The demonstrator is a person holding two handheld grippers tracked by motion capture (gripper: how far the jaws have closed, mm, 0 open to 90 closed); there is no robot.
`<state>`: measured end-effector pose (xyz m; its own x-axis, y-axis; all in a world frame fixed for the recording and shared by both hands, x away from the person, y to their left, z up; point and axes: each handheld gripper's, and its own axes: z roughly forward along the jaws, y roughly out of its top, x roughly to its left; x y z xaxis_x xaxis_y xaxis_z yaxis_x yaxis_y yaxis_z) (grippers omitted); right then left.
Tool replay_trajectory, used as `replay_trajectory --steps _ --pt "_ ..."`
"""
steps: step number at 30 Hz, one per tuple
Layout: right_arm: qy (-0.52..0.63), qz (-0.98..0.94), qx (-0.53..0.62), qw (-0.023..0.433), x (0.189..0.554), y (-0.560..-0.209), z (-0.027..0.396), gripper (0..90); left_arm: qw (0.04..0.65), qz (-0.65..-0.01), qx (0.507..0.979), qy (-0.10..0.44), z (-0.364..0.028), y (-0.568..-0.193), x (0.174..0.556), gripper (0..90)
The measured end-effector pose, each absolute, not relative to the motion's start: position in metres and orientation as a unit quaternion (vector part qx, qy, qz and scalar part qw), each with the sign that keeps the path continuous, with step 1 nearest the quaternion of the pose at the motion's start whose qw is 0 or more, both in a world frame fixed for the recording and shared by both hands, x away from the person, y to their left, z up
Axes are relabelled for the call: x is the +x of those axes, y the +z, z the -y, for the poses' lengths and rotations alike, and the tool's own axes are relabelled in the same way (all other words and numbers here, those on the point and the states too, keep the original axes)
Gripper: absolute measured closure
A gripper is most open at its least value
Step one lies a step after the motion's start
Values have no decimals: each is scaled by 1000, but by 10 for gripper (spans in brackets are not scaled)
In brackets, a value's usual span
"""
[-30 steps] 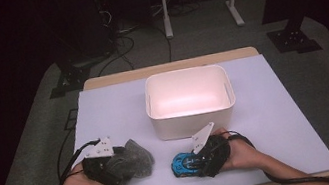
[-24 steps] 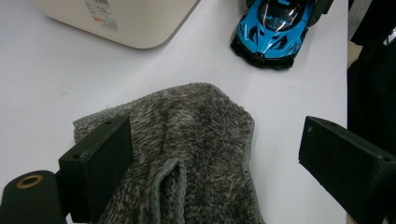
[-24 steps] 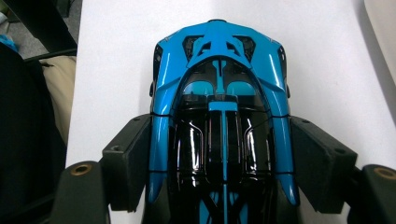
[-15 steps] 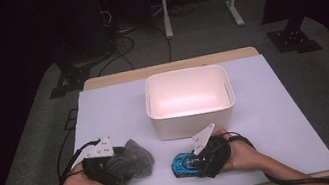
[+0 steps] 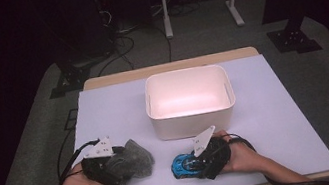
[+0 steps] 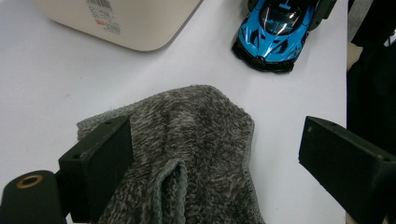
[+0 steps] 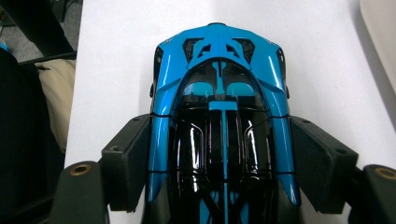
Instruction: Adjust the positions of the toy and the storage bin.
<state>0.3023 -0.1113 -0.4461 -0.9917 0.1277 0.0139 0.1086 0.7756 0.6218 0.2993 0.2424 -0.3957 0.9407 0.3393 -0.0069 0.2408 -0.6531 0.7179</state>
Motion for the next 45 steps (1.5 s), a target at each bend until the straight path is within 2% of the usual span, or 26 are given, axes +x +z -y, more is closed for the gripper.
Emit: replay_trajectory --steps 4,12,17,23,28,30,45 --pt "332 -941 63 17 301 -447 113 252 382 -160 908 63 -242 -396 299 92" --pt "332 -940 71 13 304 -450 120 178 382 -160 908 63 -242 -396 299 92" --pt "338 -936 92 -17 305 -451 123 176 382 -161 908 62 -242 -396 299 92" --pt "333 -940 64 17 298 -454 121 147 381 -160 908 62 -242 -396 299 92" --pt "348 -933 84 25 298 -454 126 225 380 -158 909 63 -241 -396 299 92" --pt "351 -933 79 34 297 -455 126 223 381 -158 909 63 -241 -396 299 92" --pt "342 -935 86 22 297 -451 125 251 382 -160 908 61 -240 -397 299 92"
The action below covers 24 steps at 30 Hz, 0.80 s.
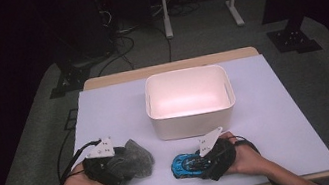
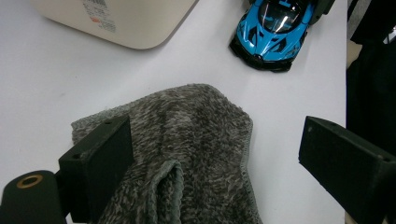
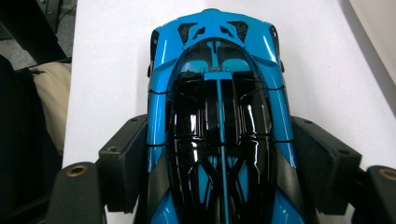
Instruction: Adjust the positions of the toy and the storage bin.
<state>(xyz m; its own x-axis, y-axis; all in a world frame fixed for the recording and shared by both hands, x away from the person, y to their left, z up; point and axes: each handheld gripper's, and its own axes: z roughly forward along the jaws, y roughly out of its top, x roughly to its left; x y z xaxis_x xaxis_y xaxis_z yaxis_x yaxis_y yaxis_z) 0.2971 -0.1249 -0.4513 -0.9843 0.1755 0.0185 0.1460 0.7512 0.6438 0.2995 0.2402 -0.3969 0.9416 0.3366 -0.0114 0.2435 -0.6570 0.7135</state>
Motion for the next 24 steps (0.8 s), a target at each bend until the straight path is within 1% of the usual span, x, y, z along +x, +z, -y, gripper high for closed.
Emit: replay_trajectory --steps 9,10,11,14,16,24 --pt "342 -936 81 15 299 -448 125 252 382 -159 908 62 -241 -397 299 92" --pt "347 -934 84 6 300 -446 126 252 382 -159 908 62 -241 -396 299 92" --pt "349 -933 85 7 300 -445 126 252 382 -158 908 63 -241 -396 299 92" --pt "353 -932 86 7 301 -441 127 252 383 -160 907 62 -242 -396 299 92" --pt "359 -929 86 -2 303 -438 128 252 383 -160 908 62 -242 -396 299 92" --pt "371 -925 78 -3 300 -420 128 252 382 -159 908 62 -242 -396 299 92"
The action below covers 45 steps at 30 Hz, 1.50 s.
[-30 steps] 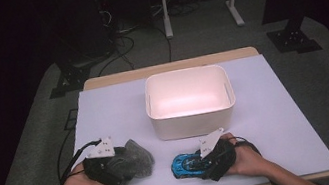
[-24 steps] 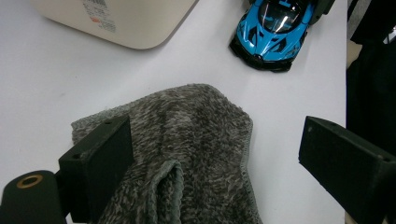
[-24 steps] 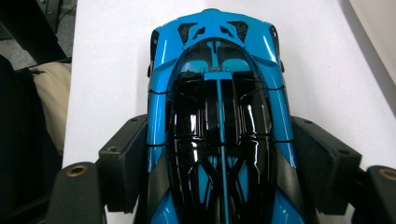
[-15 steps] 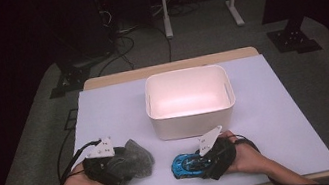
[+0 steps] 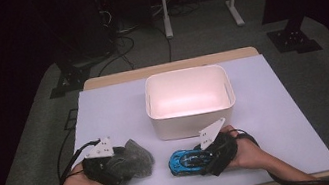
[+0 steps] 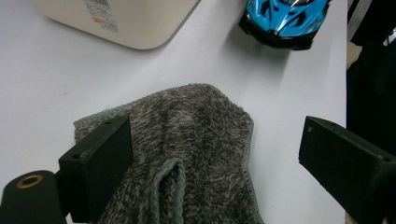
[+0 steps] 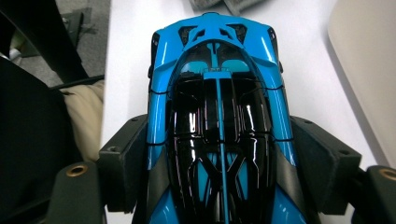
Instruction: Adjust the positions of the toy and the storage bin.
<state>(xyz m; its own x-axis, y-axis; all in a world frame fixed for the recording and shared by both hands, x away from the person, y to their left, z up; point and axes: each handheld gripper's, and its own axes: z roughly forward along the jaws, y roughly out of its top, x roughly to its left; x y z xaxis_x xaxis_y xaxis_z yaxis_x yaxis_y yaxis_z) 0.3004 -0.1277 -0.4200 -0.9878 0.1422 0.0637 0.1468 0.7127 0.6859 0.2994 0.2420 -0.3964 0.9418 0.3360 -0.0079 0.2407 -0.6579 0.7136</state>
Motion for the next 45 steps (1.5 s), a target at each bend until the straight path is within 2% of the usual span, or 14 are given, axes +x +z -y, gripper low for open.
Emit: replay_trajectory --steps 24,33,41,45 --pt "-398 916 -52 -7 302 -313 142 252 396 -171 900 62 -249 -397 301 92" --pt "-408 911 -57 -20 318 -281 150 252 403 -174 897 62 -251 -397 301 92" --pt "-399 914 -58 -34 345 -260 151 252 407 -181 893 66 -255 -395 300 92" --pt "-395 916 -62 -28 361 -254 149 252 408 -185 891 69 -257 -395 301 92"
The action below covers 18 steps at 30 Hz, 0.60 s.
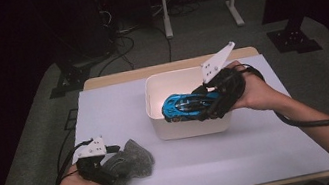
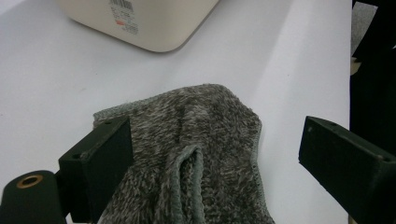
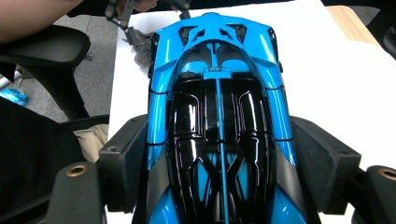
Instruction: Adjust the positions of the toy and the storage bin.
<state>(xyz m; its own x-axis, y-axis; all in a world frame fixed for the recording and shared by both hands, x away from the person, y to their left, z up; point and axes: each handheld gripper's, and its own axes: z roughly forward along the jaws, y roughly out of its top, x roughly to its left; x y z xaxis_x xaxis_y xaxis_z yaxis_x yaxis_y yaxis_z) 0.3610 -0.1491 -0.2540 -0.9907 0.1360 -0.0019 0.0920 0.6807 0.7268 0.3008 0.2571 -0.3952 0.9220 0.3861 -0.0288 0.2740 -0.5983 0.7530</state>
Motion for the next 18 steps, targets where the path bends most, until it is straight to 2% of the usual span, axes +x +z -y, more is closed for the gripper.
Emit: replay_trajectory --steps 10,18 --pt "387 -920 66 25 398 -250 143 252 411 -198 887 73 -264 -396 302 91" --pt "381 -921 78 15 424 -263 141 252 413 -198 886 80 -267 -393 300 91"
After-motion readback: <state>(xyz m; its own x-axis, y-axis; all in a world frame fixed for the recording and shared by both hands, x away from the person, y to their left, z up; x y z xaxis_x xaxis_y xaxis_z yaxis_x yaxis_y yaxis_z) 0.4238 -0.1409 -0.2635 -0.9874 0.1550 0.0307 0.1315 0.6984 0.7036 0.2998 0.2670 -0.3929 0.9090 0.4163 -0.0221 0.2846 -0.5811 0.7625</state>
